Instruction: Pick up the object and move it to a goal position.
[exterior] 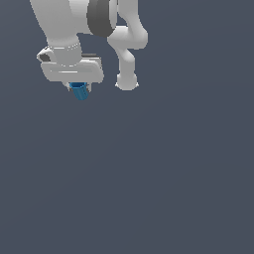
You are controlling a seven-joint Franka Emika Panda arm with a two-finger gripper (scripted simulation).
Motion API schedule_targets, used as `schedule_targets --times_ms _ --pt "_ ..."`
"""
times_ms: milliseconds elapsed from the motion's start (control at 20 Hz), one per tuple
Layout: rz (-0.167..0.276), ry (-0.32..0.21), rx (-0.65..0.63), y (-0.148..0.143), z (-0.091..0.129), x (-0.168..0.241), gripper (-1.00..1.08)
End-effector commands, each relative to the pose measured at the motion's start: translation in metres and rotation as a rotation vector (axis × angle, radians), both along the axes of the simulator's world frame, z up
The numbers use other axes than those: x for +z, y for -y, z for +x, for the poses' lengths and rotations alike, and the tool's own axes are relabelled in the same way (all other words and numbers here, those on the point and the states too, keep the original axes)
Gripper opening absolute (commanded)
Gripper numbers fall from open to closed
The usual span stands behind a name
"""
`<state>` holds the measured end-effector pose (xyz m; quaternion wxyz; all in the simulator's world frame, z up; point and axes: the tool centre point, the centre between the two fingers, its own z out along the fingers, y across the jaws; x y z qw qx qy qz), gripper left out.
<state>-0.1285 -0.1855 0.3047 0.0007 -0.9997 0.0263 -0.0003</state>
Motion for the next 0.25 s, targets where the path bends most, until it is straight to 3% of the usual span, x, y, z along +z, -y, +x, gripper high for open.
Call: schedule_targets --times_ms 0,200 --pt "0.000 0.000 0.001 0.0040 -0.0026 0.0082 -1.00" --pt "0.000 0.000 0.001 0.0064 -0.0039 0.0124 -1.00"
